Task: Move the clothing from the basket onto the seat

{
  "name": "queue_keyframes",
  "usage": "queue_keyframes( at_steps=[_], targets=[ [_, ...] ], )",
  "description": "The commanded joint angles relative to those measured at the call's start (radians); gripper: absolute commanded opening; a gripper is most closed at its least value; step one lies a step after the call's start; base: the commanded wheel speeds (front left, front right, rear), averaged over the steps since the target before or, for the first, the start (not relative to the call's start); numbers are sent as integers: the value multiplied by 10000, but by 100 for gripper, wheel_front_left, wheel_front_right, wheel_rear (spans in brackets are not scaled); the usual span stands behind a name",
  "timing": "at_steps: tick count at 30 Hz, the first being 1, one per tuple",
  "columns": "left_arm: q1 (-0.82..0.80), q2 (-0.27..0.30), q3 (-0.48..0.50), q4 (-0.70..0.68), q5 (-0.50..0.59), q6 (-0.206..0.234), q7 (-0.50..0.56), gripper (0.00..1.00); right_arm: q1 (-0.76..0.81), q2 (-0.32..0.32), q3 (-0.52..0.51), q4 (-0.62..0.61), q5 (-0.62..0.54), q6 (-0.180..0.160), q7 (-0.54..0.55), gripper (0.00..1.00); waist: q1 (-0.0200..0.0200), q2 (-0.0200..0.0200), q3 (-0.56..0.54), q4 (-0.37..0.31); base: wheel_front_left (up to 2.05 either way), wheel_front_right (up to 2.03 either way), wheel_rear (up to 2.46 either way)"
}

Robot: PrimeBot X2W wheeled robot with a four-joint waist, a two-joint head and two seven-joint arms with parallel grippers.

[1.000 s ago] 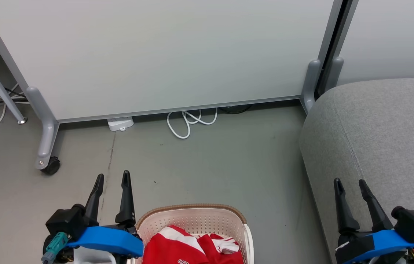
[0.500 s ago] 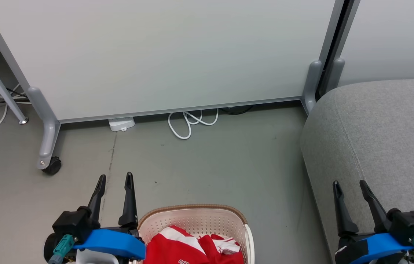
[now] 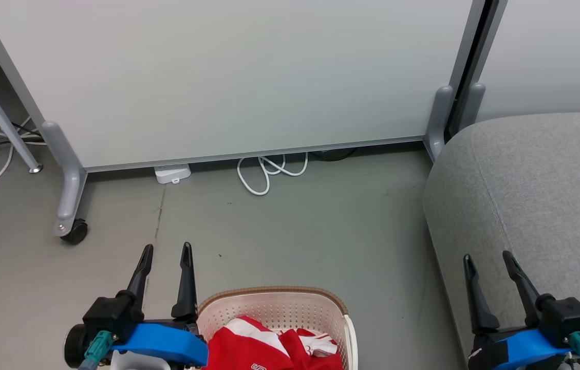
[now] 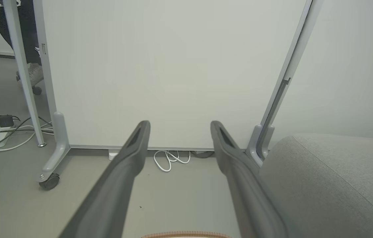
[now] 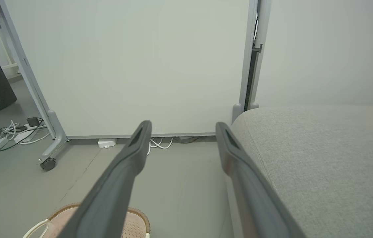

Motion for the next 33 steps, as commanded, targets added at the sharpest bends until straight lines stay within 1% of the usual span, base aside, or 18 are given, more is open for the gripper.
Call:
queue_keyframes(
  at_steps=[1, 7, 24, 28, 33],
  targets=[
    [-141, -10, -32, -13, 228, 13, -100, 100, 115, -62, 14, -51, -277, 24, -117, 100, 0, 0, 1, 12, 0, 0, 0],
    [-134, -13, -89, -50, 489, 54, -185, 100, 152, -67, 30, -63, -609, 25, -214, 100, 0, 0, 12, 29, 0, 0, 0],
    [-49, -17, -180, 34, 359, 73, -181, 100, 104, -64, 107, 18, -440, 25, -233, 100, 0, 0, 52, -23, 0, 0, 0],
    [64, -17, -210, 156, 283, 81, -179, 100, -4, -62, 246, -57, -454, 24, -232, 100, 0, 0, 228, -149, 0, 0, 0],
    [16, -14, -426, 555, 32, 73, -173, 100, -186, -61, 281, -235, -601, 24, -152, 100, 0, 0, 748, -333, 0, 0, 0]
  ],
)
